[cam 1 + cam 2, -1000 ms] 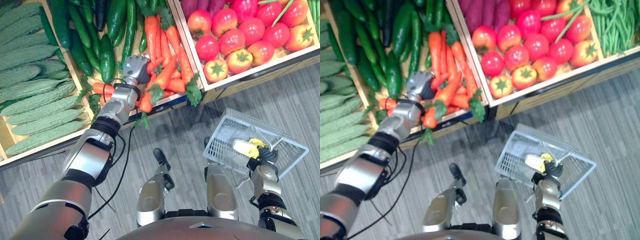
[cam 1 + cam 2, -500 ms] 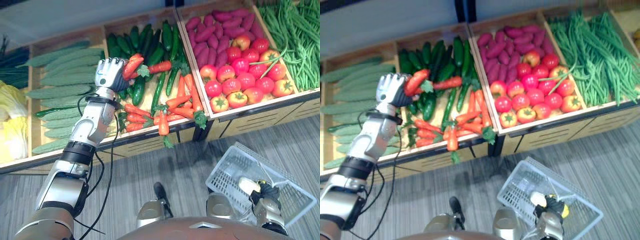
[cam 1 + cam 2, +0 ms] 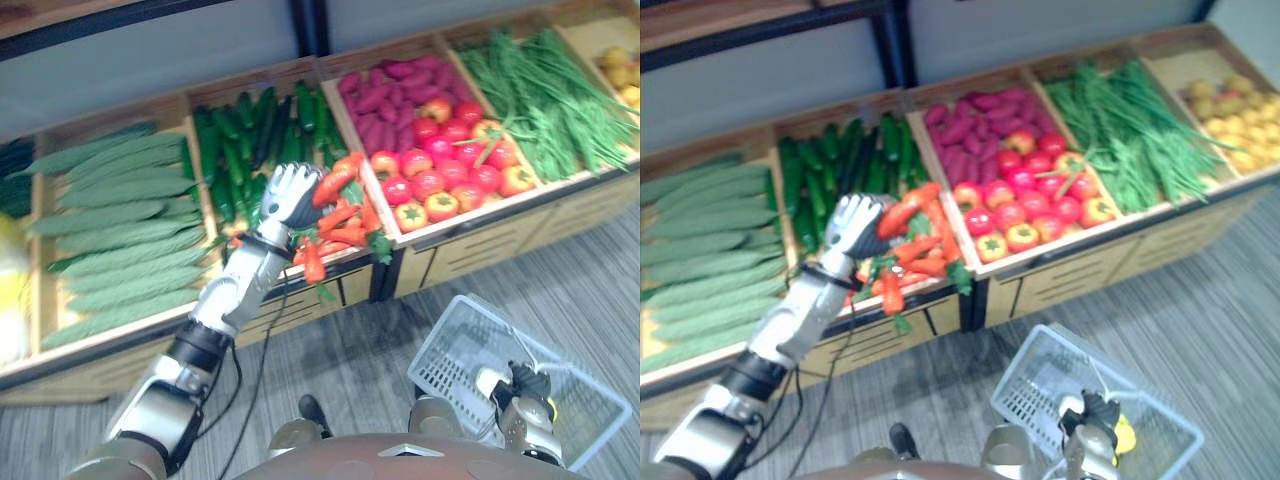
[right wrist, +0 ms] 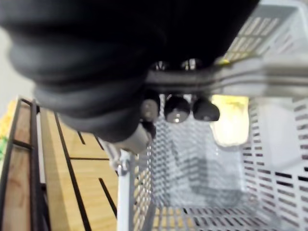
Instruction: Pick vegetable in the basket
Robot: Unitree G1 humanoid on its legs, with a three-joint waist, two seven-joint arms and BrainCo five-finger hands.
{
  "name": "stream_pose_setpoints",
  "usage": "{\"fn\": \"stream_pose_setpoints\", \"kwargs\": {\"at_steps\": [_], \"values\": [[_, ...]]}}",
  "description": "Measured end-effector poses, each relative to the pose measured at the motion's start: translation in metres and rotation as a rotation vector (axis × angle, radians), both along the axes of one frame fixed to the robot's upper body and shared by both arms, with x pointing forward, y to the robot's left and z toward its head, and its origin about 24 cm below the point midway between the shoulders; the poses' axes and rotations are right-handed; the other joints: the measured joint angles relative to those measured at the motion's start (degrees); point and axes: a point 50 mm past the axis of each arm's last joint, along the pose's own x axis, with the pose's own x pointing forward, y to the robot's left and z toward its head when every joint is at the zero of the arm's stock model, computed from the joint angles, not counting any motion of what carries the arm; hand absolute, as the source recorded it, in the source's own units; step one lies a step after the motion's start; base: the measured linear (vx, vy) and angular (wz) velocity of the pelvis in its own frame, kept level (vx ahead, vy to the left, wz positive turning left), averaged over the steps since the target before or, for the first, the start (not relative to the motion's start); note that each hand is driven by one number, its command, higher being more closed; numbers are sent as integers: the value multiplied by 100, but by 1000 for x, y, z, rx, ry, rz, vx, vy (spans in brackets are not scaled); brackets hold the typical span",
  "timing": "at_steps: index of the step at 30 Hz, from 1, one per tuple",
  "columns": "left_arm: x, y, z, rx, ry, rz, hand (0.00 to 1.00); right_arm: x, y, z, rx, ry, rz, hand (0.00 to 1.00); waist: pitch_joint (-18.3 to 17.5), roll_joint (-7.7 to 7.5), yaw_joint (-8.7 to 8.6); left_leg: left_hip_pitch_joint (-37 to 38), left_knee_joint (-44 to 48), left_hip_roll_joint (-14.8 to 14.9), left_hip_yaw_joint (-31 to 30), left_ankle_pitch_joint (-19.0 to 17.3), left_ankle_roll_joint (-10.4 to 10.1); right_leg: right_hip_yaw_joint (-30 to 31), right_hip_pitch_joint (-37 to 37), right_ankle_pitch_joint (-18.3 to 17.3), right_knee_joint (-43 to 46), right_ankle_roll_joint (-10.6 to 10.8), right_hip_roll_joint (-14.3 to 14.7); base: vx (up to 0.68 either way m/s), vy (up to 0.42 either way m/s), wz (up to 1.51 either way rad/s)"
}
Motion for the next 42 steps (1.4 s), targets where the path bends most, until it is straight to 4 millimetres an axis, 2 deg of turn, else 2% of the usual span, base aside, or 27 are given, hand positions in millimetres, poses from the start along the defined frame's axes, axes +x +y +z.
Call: {"fn": "stream_pose_setpoints", "kwargs": {"at_steps": [1, 5, 8, 9, 11, 12, 13, 15, 16, 17, 18, 20, 21, 22, 23, 24, 26, 28, 29, 30, 31, 32, 33, 34, 37, 41, 42], "values": [[-4, -3, 1, -51, 2, -2, 100, 7, 7, 7, -3, -40, 42, 100, -15, 35, -49, 148, 97, 100, 315, -103, -130, 145, -15, 20, -148, 270, 192, 117, -144, -131], [-16, -39, -11, -196, 83, -103, 100, 12, 22, 28, -11, -146, 154, 100, -139, 306, -154, 456, 483, 479, 1071, -344, -331, 937, -157, 23, -435, 261, 839, 87, -120, -125], [-20, -56, -27, -228, 175, -166, 100, 19, 41, 36, 10, -192, 254, 100, -74, 179, -226, 534, 1621, 901, 1093, -354, -351, 1495, -177, -48, -450, 226, 1018, 32, -72, -116], [-23, -64, -37, -239, 232, -192, 100, 22, 47, 41, 15, -214, 302, 100, -62, 171, -227, 432, 2351, 1151, 935, -281, -191, 1774, -174, -80, -466, 170, 1104, -20, -9, -122], [-27, -74, -49, -268, 314, -219, 100, 26, 59, 47, 20, -240, 368, 100, -46, 209, -228, 69, 3350, 1406, -77, 105, 398, 2207, -146, -91, -584, 99, 1285, 27, -7, -131], [-31, -78, -58, -292, 361, -220, 100, 31, 70, 52, 40, -270, 433, 100, -11, 234, -188, -286, 3700, 1211, -1102, -309, 217, 2582, -149, -89, -670, 48, 1392, 84, 16, -132], [-33, -81, -61, -293, 379, -228, 100, 34, 74, 55, 46, -284, 461, 100, 7, 275, -179, -415, 3740, 998, -1549, -670, 149, 2814, -146, -76, -705, -33, 1463, 120, 58, -154], [-42, -91, -76, -282, 454, -264, 100, 46, 98, 63, 87, -331, 559, 100, 92, 246, -98, -844, 3588, 155, -2748, -1741, 287, 3554, -70, -9, -779, -147, 1656, 138, 82, -161], [-44, -93, -79, -279, 466, -267, 100, 48, 104, 65, 102, -342, 582, 100, 104, 231, -48, -903, 3455, -4, -2932, -1860, 301, 3698, -39, -1, -794, -159, 1678, 107, 81, -160], [-48, -94, -85, -290, 492, -262, 100, 53, 118, 70, 135, -365, 634, 100, 165, 139, 15, -1090, 3102, -404, -3481, -2021, 351, 4082, 2, 9, -803, -171, 1750, 42, 69, -169], [-49, -90, -87, -329, 499, -233, 100, 58, 125, 74, 157, -386, 649, 100, 182, 147, 157, -1254, 2738, -743, -4141, -2068, 339, 4476, -8, 16, -821, -176, 1819, 37, 117, -168], [-51, -88, -89, -343, 495, -220, 100, 62, 129, 79, 159, -400, 697, 100, 189, 177, 354, -1385, 2019, -983, -4868, -1931, 204, 4876, -27, 17, -946, -177, 1989, -7, 142, -196], [-52, -86, -94, -333, 506, -207, 100, 63, 131, 84, 162, -424, 726, 100, 181, 422, 370, -1409, 1817, -738, -4785, -1559, 449, 4967, 117, 30, -1188, -158, 2170, 16, 177, -202], [-52, -83, -100, -318, 528, -192, 100, 62, 135, 85, 170, -433, 740, 100, 166, 415, 384, -1359, 1820, -692, -4583, -1570, 550, 5020, 163, 48, -1275, -132, 2177, 64, 187, -153], [-53, -79, -110, -288, 563, -168, 100, 60, 143, 90, 185, -451, 777, 100, 182, 346, 403, -1241, 1691, -677, -4310, -1578, 575, 5005, 68, 129, -1096, 38, 2149, 147, 163, -134], [-55, -76, -124, -245, 620, -138, 100, 56, 156, 101, 219, -504, 843, 100, 249, 109, 308, -1096, 1455, -777, -3999, -1492, 631, 4865, -205, 133, -720, 228, 2021, 152, 136, -104], [-57, -80, -133, -187, 667, -145, 100, 53, 161, 112, 253, -564, 866, 100, 308, -15, 117, -1010, 1330, -812, -3838, -1375, 621, 4863, -472, 11, -308, 275, 2039, 158, 108, -48], [-57, -82, -133, -184, 671, -149, 100, 53, 165, 118, 280, -595, 884, 100, 323, -64, 119, -969, 1343, -788, -3660, -1369, 615, 4743, -639, 22, -58, 300, 2094, 140, 68, -51], [-57, -86, -131, -186, 668, -163, 100, 52, 169, 120, 299, -608, 891, 100, 318, -38, 105, -932, 1332, -731, -3537, -1340, 647, 4439, -660, -72, -54, 199, 2045, 94, 31, -44], [-56, -89, -130, -188, 664, -172, 100, 52, 170, 120, 308, -613, 896, 100, 319, -47, 101, -901, 1307, -741, -3489, -1335, 652, 4046, -698, -305, 39, -176, 1930, 70, 9, -20], [-55, -92, -128, -190, 659, -180, 100, 52, 171, 121, 322, -619, 896, 100, 333, -57, 112, -809, 1237, -746, -3455, -1338, 652, 3386, -859, -698, 540, -243, 1663, 67, 27, 0], [-55, -94, -127, -184, 656, -191, 100, 51, 172, 120, 328, -615, 897, 100, 332, -58, 111, -795, 1256, -738, -3469, -1340, 648, 3126, -907, -807, 755, -169, 1442, 104, 21, 8], [-55, -95, -128, -184, 658, -197, 100, 50, 172, 118, 354, -608, 891, 100, 305, -101, 109, -741, 1275, -745, -3490, -1388, 569, 3069, -877, -823, 790, 192, 1297, 124, -15, 13], [-55, -96, -129, -186, 666, -194, 100, 49, 175, 118, 377, -604, 895, 100, 292, -86, 125, -746, 1313, -687, -3485, -1443, 493, 3085, -805, -818, 731, 234, 1380, 131, -91, -9], [-56, -94, -139, -190, 717, -165, 100, 45, 181, 117, 460, -592, 902, 100, 256, -46, 237, -724, 1281, -429, -3305, -1435, 441, 3295, -520, -403, -64, 142, 1756, 99, -107, -53], [-58, -97, -150, -162, 767, -153, 100, 39, 183, 111, 573, -564, 903, 100, 247, -61, 229, -643, 1157, -408, -3157, -1369, 393, 3501, -121, 153, -1066, 160, 1876, 49, -20, -30], [-58, -97, -150, -157, 770, -153, 0, 39, 182, 111, 580, -564, 906, 100, 247, -61, 233, -648, 1148, -423, -3158, -1370, 393, 3513, -79, 233, -1187, 162, 1870, 3, 55, -11]]}}
